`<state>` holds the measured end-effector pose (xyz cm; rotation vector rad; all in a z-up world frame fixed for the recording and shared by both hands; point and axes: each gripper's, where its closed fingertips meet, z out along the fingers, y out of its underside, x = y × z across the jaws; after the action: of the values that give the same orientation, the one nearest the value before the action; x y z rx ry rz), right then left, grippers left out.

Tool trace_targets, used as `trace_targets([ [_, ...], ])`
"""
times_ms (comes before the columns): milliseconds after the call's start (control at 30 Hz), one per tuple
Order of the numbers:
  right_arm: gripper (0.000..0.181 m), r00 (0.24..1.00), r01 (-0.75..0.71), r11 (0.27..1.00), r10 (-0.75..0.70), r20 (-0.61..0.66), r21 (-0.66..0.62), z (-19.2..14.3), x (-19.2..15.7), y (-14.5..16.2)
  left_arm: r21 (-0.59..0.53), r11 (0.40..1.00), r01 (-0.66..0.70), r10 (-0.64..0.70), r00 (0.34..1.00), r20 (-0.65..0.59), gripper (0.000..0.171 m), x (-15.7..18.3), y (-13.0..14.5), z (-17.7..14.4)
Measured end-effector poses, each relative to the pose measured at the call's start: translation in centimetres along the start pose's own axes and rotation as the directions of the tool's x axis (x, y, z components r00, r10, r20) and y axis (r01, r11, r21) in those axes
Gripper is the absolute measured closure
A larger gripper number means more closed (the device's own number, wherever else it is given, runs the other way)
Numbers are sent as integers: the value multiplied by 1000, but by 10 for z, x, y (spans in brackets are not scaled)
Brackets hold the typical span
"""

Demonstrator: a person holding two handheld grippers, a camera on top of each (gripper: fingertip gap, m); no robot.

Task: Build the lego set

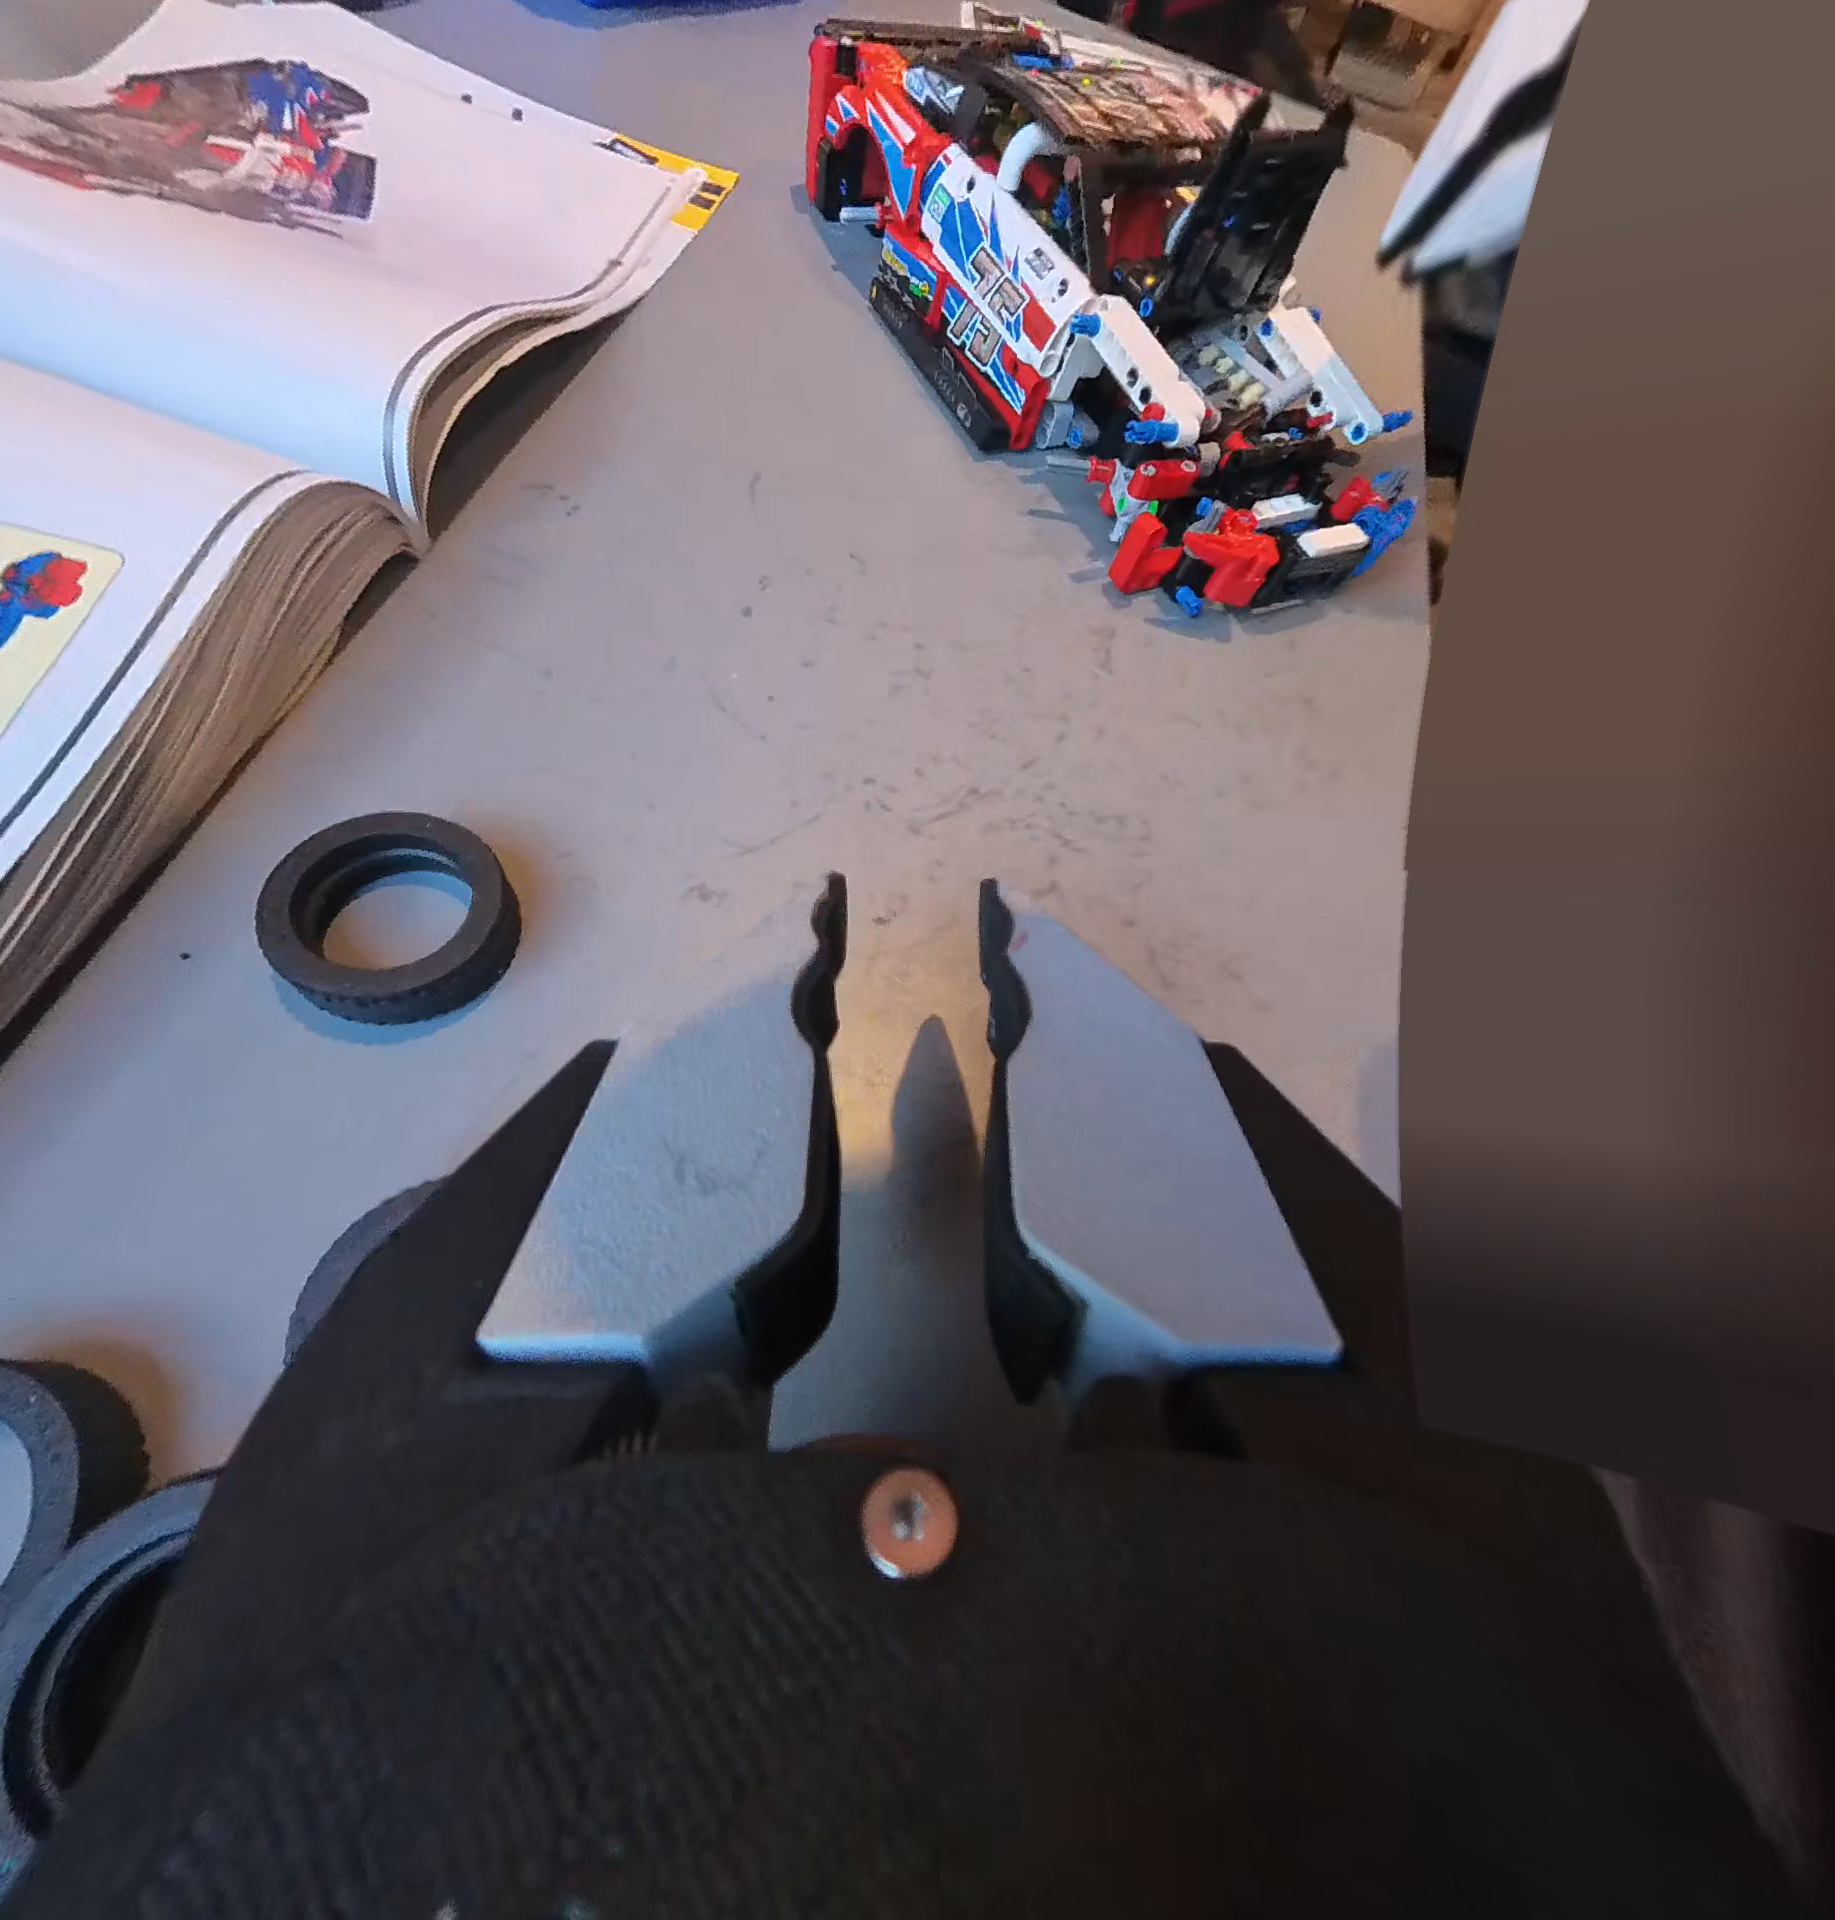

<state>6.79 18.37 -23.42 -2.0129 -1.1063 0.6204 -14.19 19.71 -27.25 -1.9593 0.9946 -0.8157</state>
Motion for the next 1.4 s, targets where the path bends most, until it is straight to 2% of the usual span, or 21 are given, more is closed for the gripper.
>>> trace_targets([
  [133,181,951,-280,960,280,-134,16,-13,28,9,-10,996,-87,88,995,57,149,1,-2,5],
  [200,181,922,-332,943,324,-211,-4,-23,38,16,-15,992,-123,124,988,97,149,-1,-2,6],
  [333,175,874,-424,906,410,-259,3,-39,40,15,-21,986,-167,168,972,165,149,-4,-2,5],
  [433,175,859,-409,912,369,-355,-43,-46,45,22,-38,983,-179,183,958,219,149,-9,-1,5],
  [533,176,858,-383,922,335,-388,-50,-44,43,19,-76,985,-155,170,945,278,151,-16,3,6],
  [600,177,827,-273,959,193,-527,-77,-52,53,17,-82,985,-153,172,926,335,153,-21,3,5],
  [700,181,721,-123,982,-12,-693,-144,-60,62,11,-68,987,-146,161,915,370,157,-19,1,5],
  [833,181,686,-105,980,-52,-726,-170,-52,61,12,-68,994,-91,110,913,392,156,-13,1,10],
  [900,181,659,-83,977,-96,-746,-199,-54,59,14,-78,995,-56,84,900,428,148,-8,0,20],
  [1000,178,696,-57,978,-106,-710,-201,-45,43,14,-61,993,-102,118,884,452,141,13,-17,45],
  [1133,170,810,-68,980,-55,-584,-186,-37,20,30,-34,991,-128,132,912,388,106,47,-38,84],
  [1267,146,936,-60,980,-11,-353,-190,-43,-1,67,-148,987,-66,94,978,187,88,84,-24,122],
  [1300,139,952,-59,981,1,-306,-183,-45,-4,73,-172,983,-70,99,981,166,86,87,-22,126],
  [1400,137,984,-73,985,46,-173,-157,-43,-15,84,-184,976,-116,145,978,148,88,87,-25,133],
])
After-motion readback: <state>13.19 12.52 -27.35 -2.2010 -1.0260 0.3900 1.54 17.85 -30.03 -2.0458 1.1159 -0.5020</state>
